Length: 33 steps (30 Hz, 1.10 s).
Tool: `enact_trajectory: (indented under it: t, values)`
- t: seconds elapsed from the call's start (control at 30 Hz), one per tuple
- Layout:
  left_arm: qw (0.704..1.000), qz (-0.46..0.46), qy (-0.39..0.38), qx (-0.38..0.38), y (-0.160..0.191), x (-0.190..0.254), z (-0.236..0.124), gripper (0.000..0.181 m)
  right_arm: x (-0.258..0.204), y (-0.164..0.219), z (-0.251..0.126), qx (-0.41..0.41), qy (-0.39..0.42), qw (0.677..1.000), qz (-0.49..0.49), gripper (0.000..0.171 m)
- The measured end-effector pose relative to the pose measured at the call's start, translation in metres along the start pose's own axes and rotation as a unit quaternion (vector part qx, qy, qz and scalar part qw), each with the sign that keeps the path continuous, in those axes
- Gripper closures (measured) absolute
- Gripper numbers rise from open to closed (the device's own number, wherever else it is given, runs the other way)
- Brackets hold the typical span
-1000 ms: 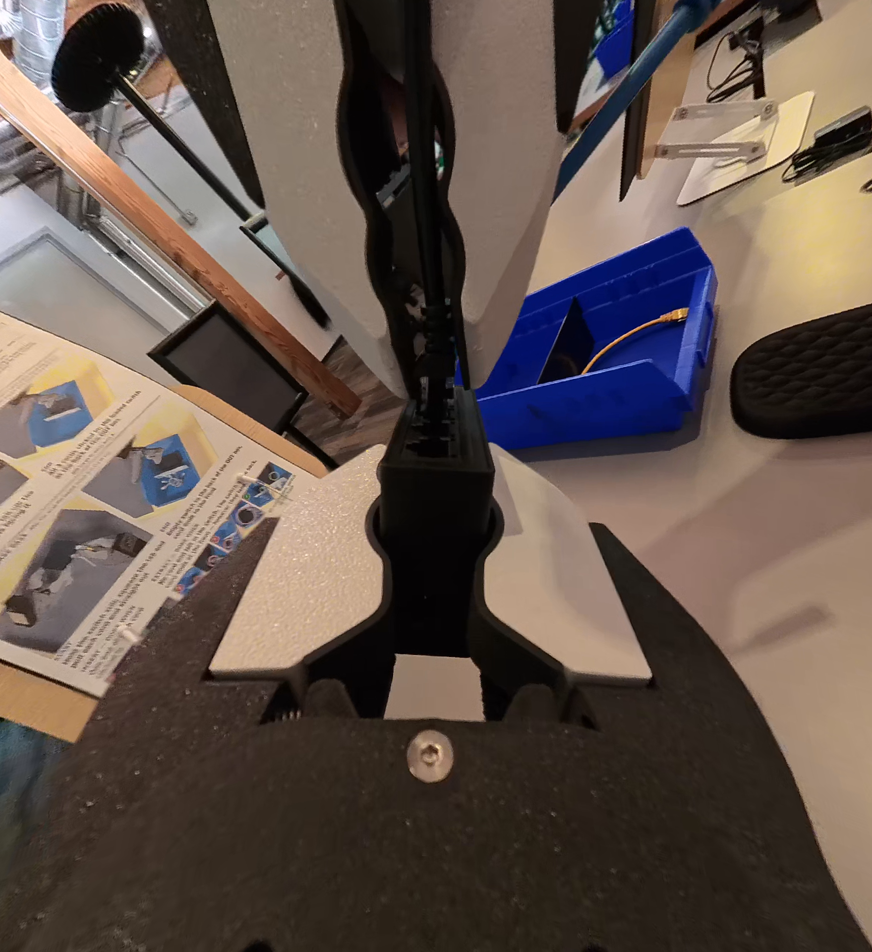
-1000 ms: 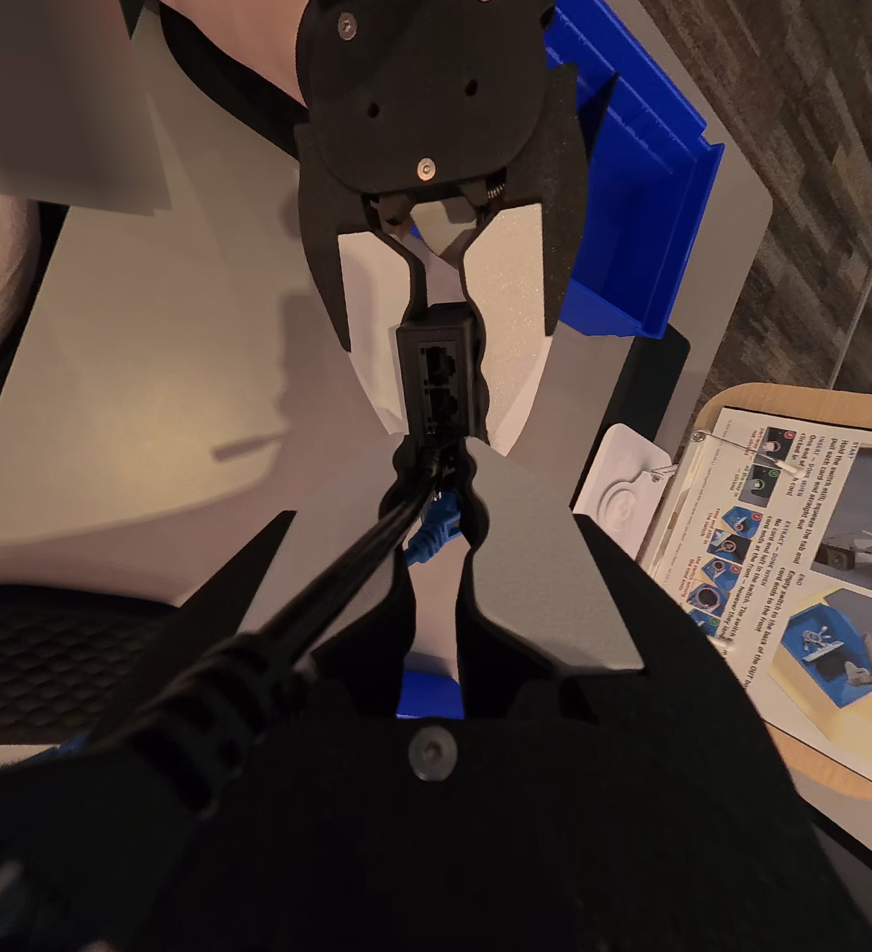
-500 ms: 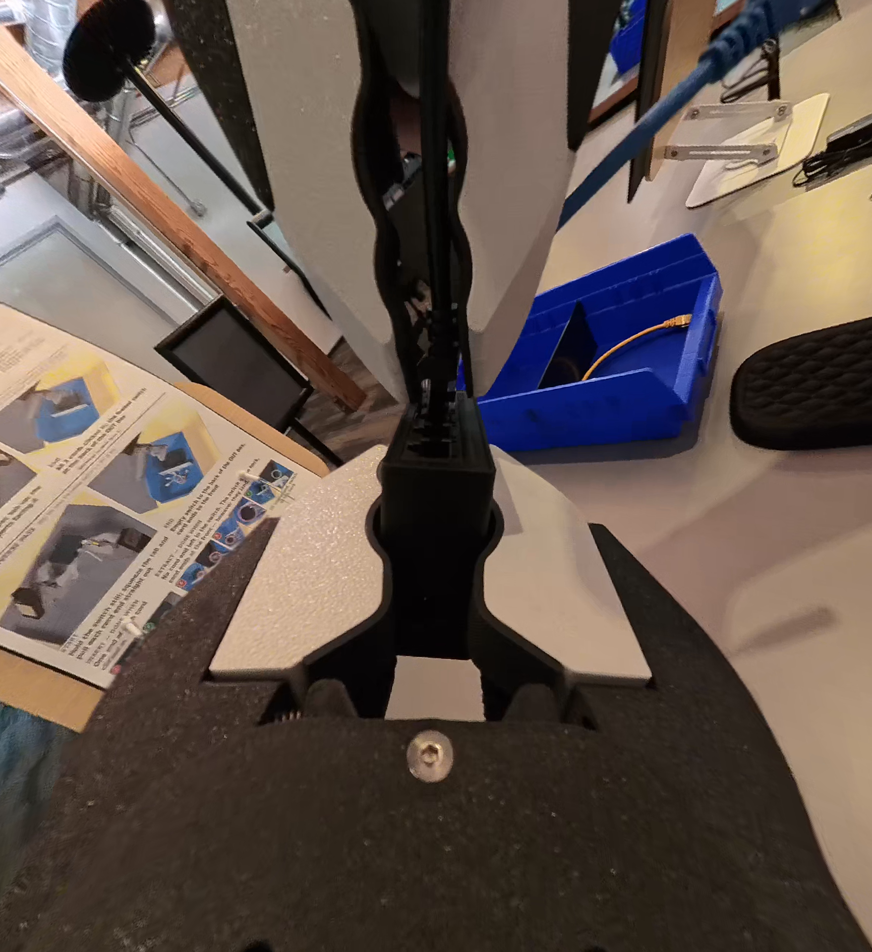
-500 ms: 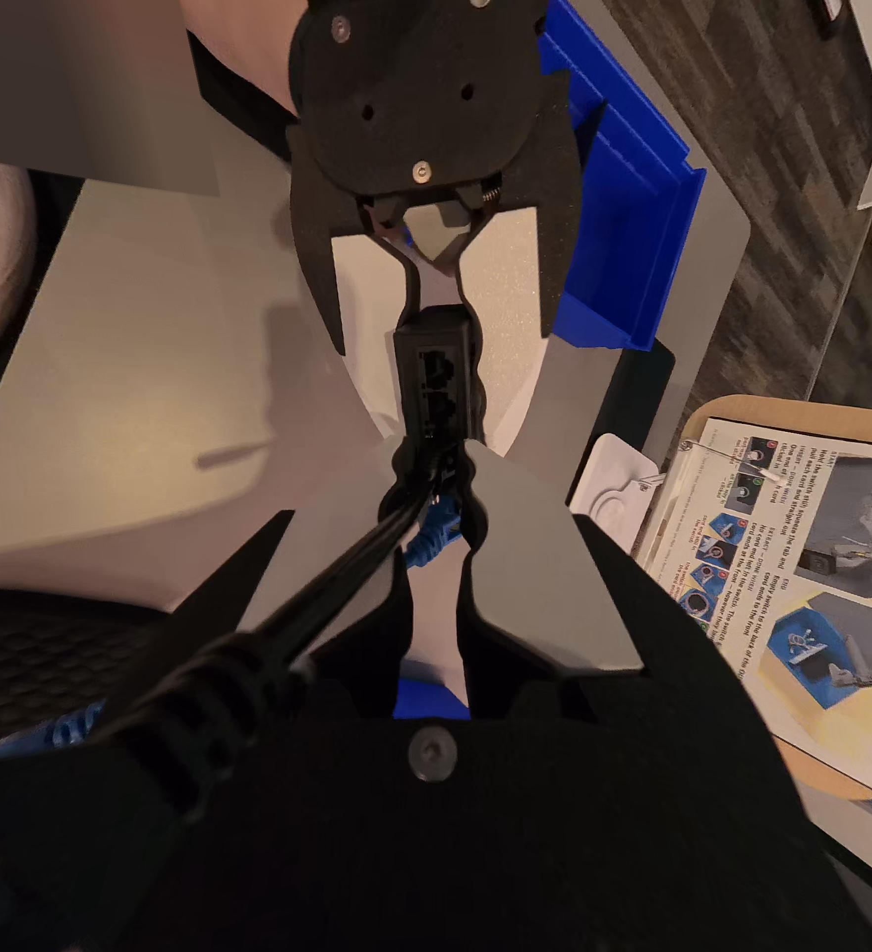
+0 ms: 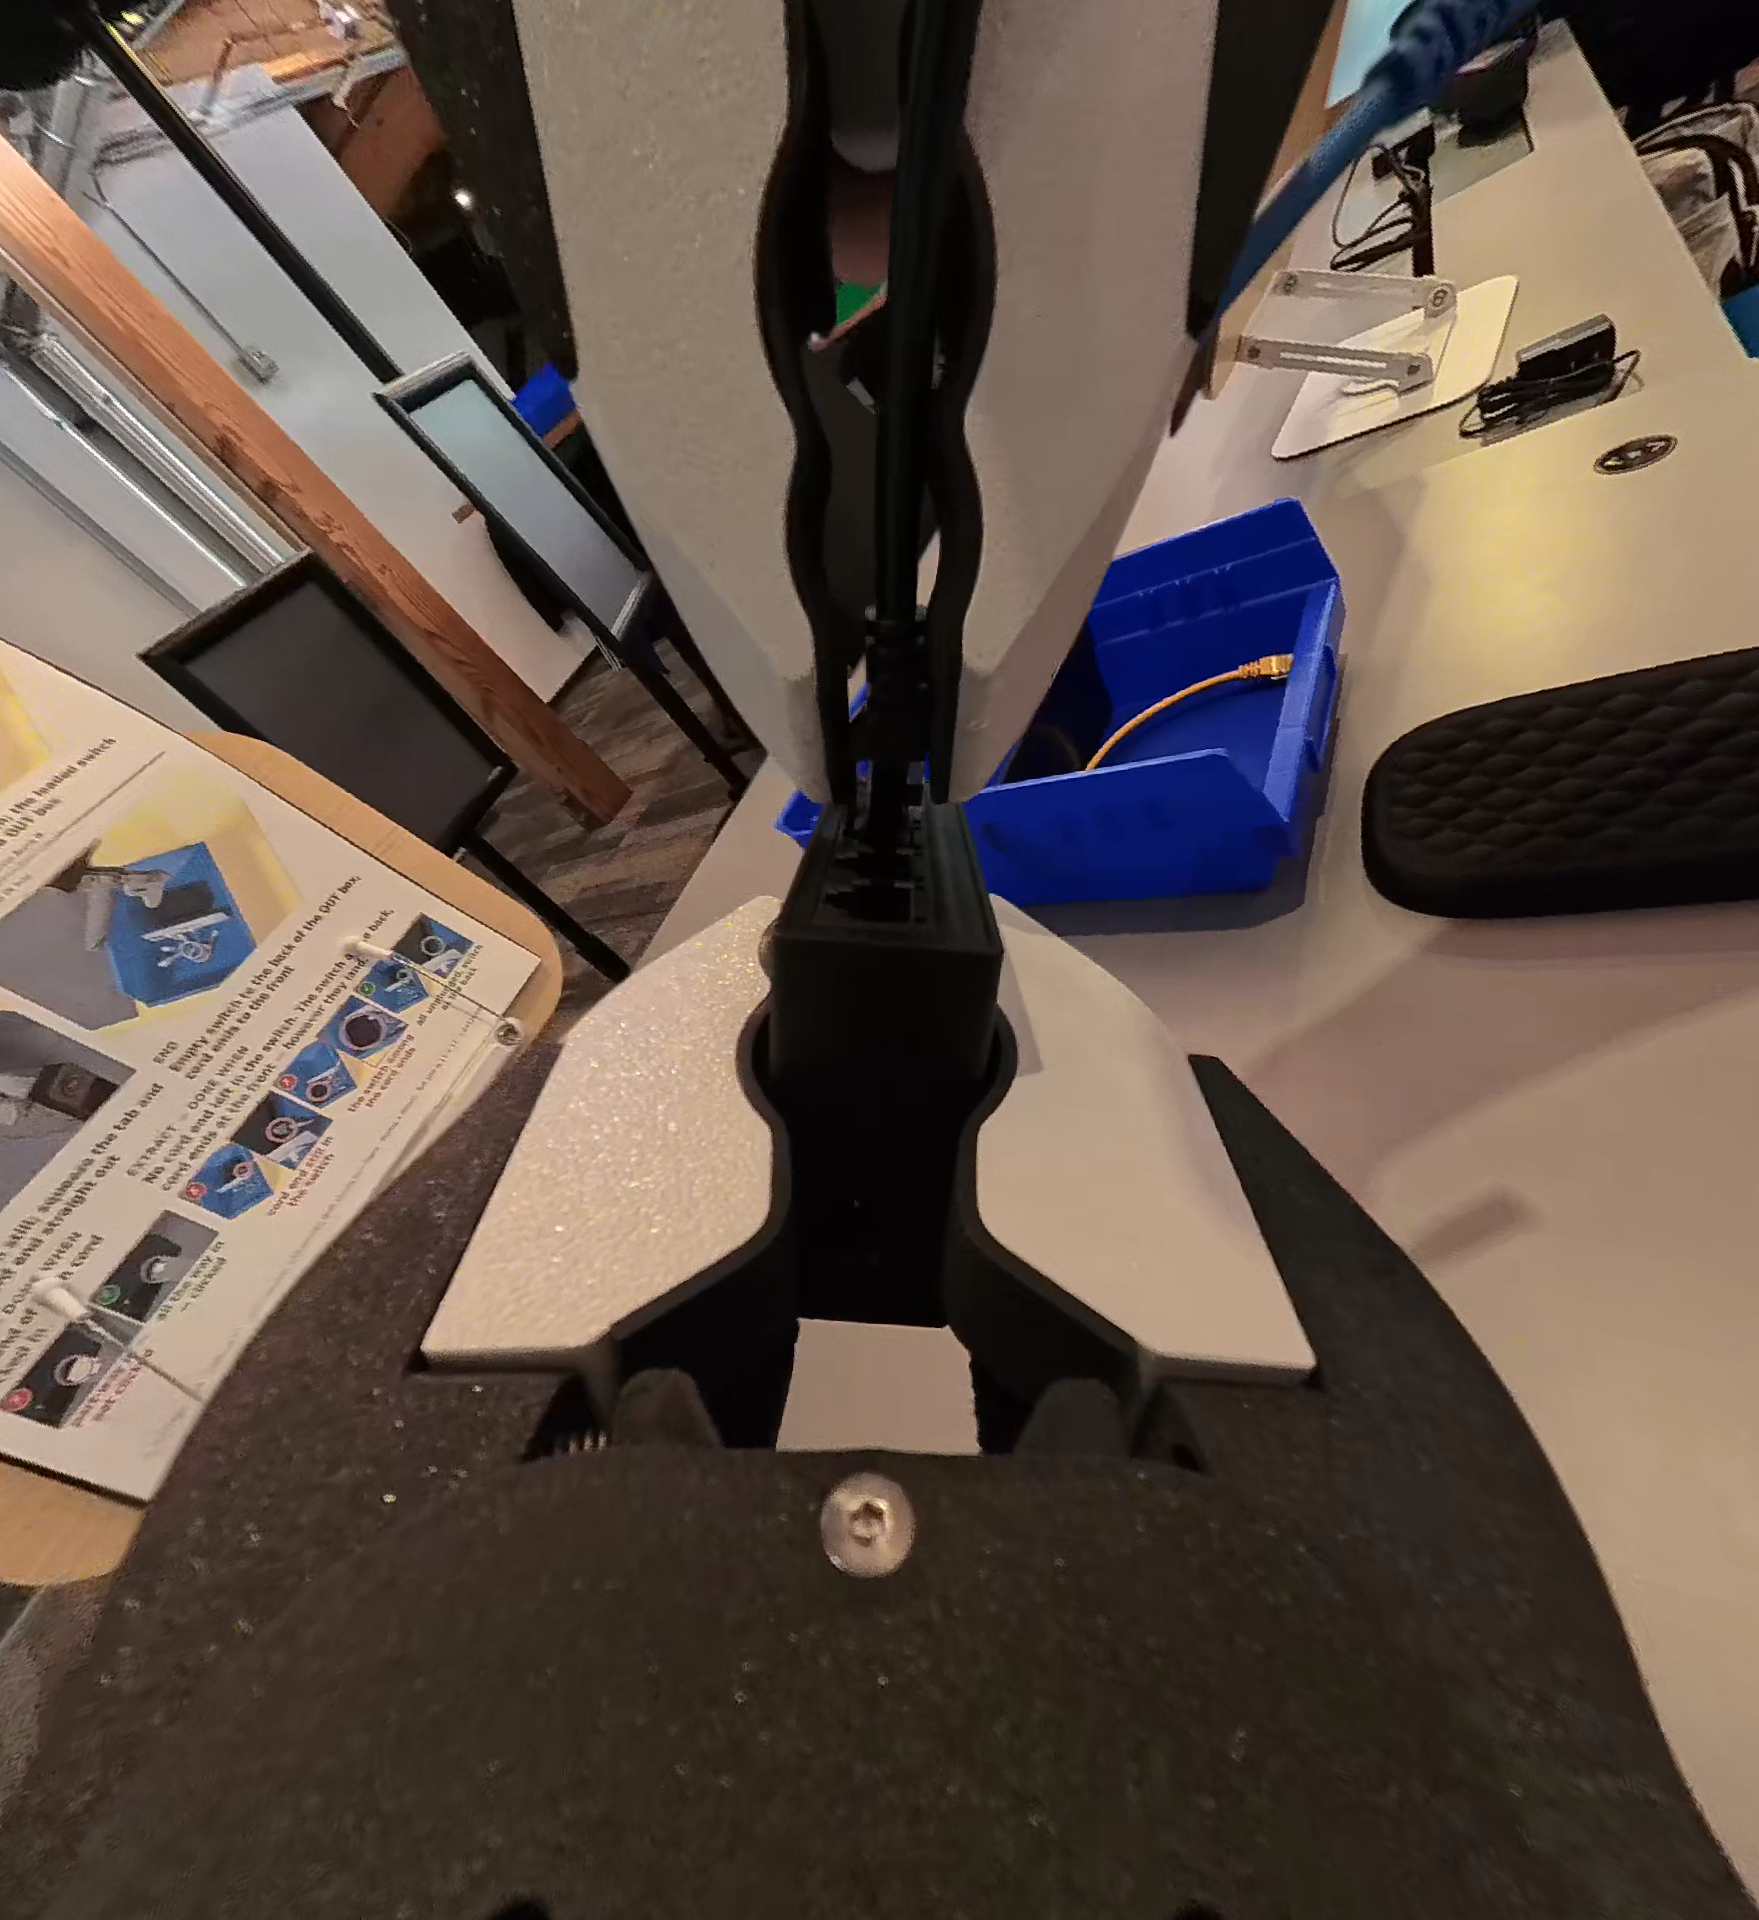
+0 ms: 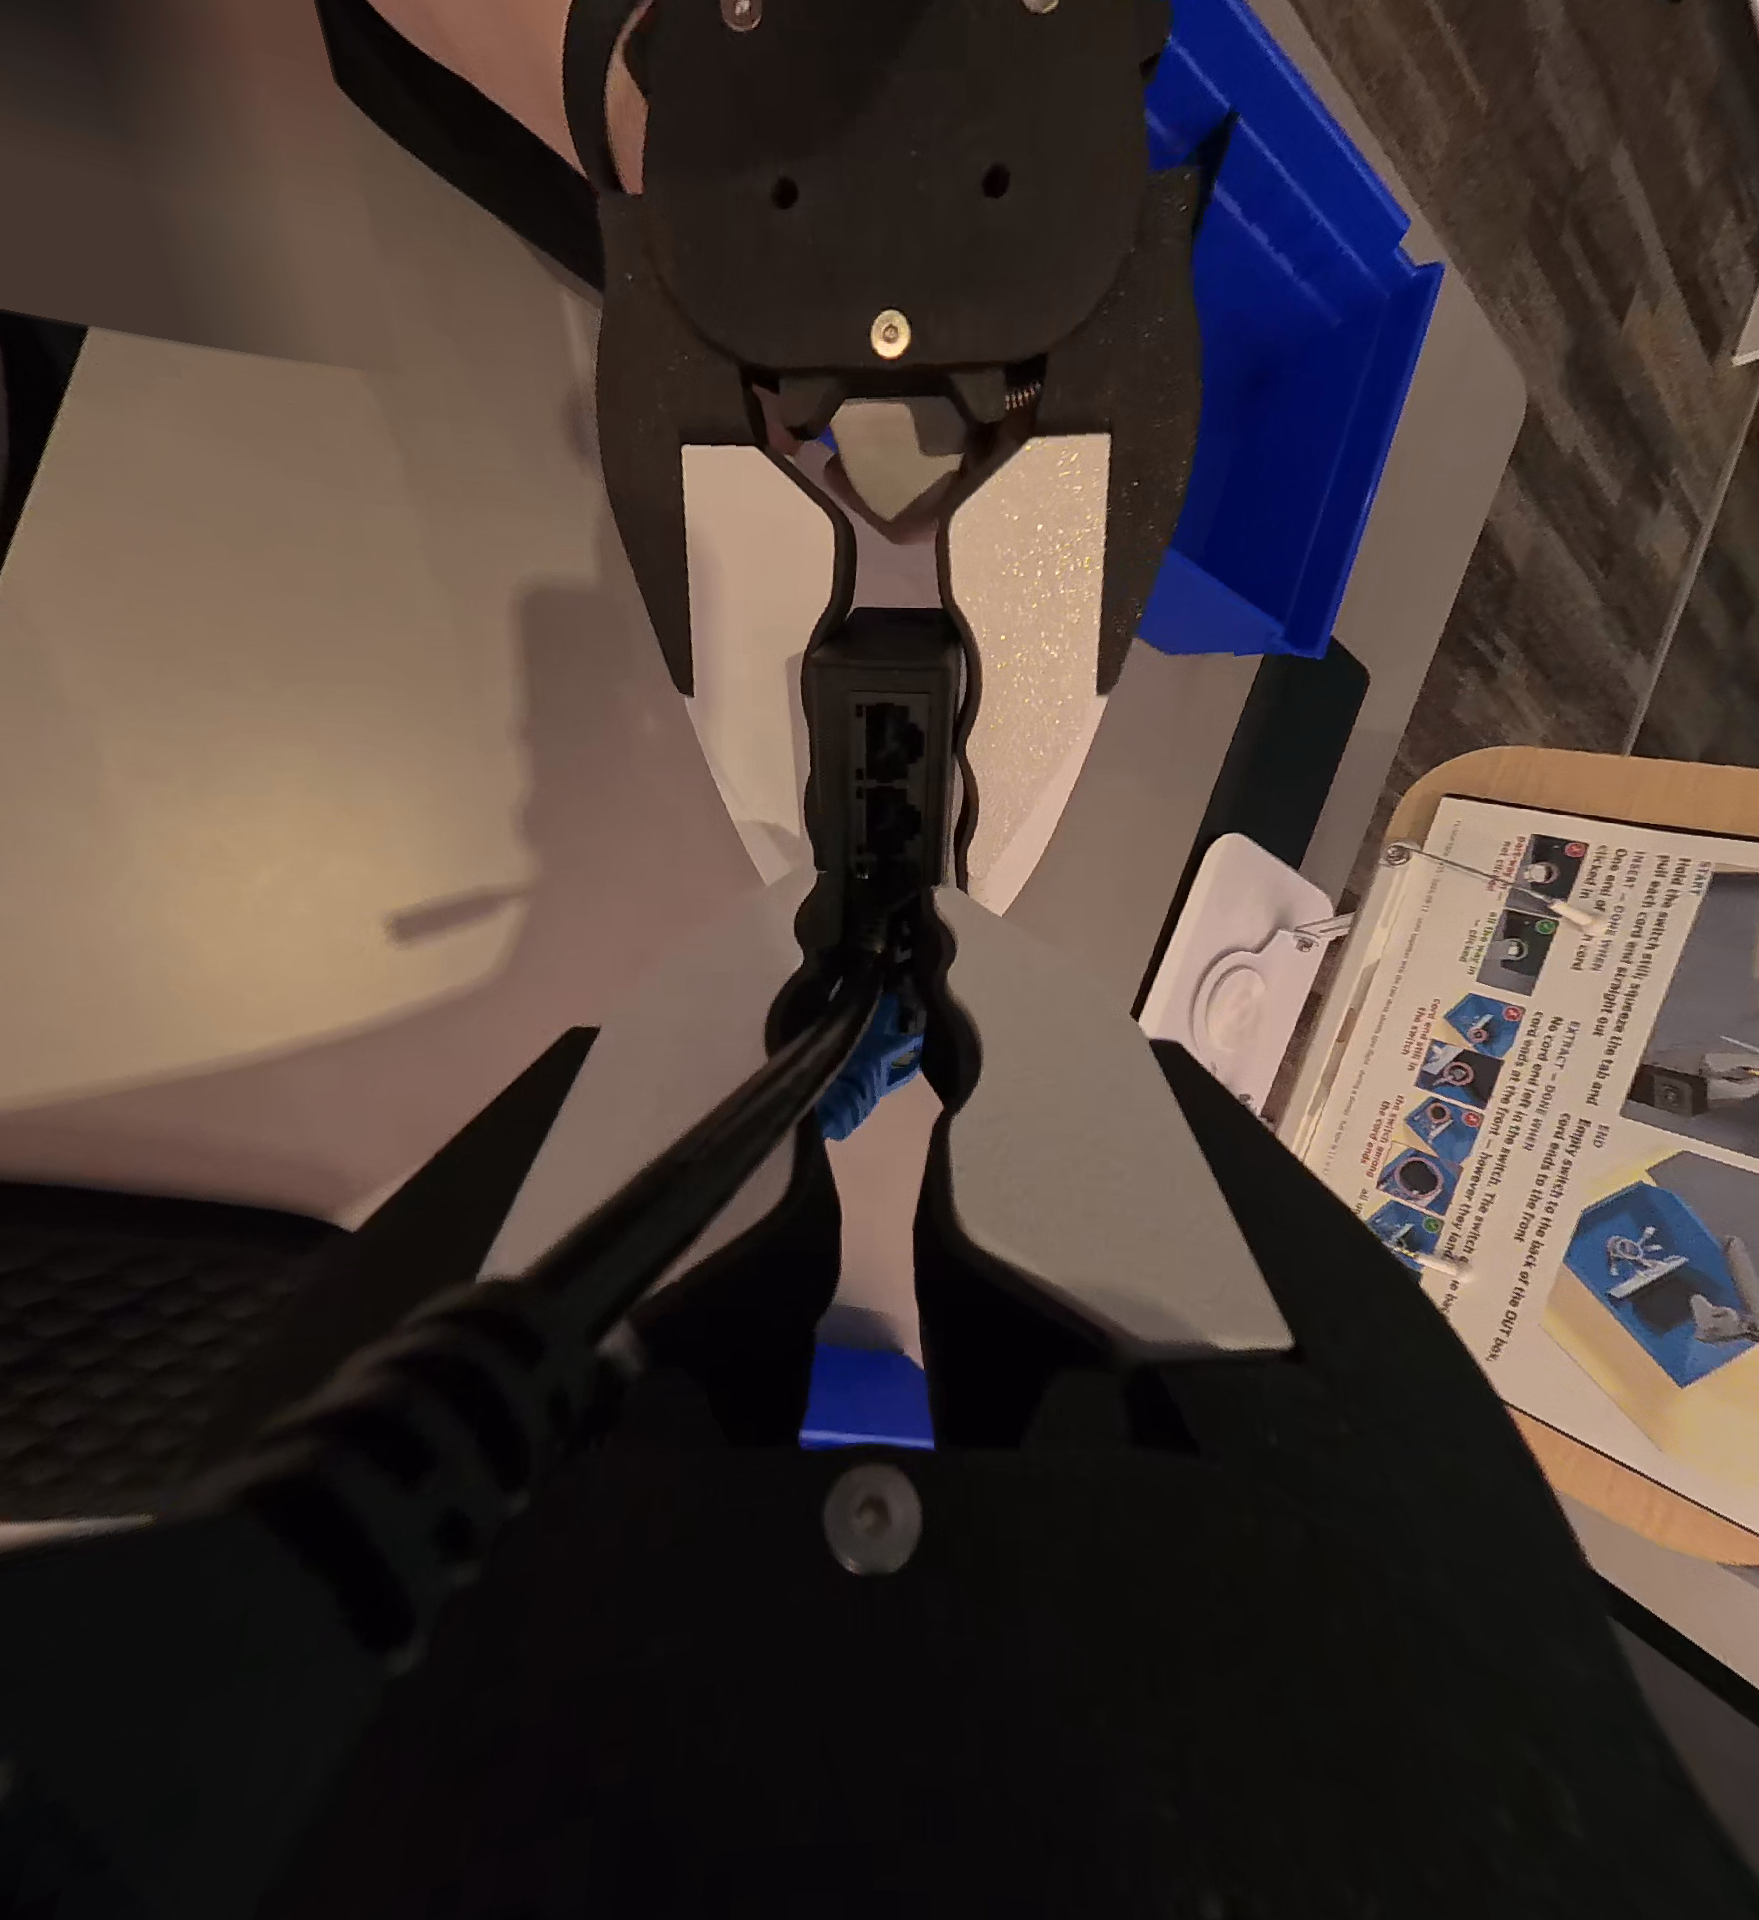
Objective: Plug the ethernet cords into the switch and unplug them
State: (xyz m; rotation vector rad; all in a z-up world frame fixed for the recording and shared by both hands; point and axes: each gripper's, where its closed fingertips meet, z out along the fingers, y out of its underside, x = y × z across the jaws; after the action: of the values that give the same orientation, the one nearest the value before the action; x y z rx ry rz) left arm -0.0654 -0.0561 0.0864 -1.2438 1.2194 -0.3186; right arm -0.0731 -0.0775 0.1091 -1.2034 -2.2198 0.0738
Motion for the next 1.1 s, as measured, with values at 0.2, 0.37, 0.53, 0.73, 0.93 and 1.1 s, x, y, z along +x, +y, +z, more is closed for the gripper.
enact_trajectory:
  t: [0.2, 0.37, 0.53, 0.73, 0.93, 1.1]
  values:
    - [1.000, 0.012, 0.002, -0.010, 0.0024, 0.0008, 0.0008, 0.151, -0.0010, 0.0019, 0.0009, -0.008, -0.013, 1.000, 0.004, 0.159]
    - [1.000, 0.025, -0.007, -0.016, 0.0038, 0.0008, 0.0019, 0.151, -0.0022, 0.0028, 0.0013, -0.003, -0.015, 1.000, 0.009, 0.159]
    - [0.999, 0.030, -0.010, -0.019, 0.0046, 0.0034, 0.0052, 0.151, -0.0054, 0.0062, 0.0010, -0.001, -0.012, 1.000, 0.016, 0.160]
    - [0.999, 0.022, -0.027, -0.004, 0.0000, -0.0028, 0.0002, 0.152, 0.0013, -0.0002, 0.0010, -0.003, 0.019, 1.000, -0.003, 0.160]
    - [0.997, 0.055, -0.040, 0.023, -0.0017, -0.0014, 0.0052, 0.145, -0.0023, 0.0023, 0.0064, -0.003, 0.011, 1.000, 0.010, 0.159]
    - [0.999, 0.029, -0.018, 0.008, 0.0040, 0.0014, 0.0082, 0.147, -0.0024, 0.0062, 0.0092, -0.007, 0.011, 1.000, 0.008, 0.159]
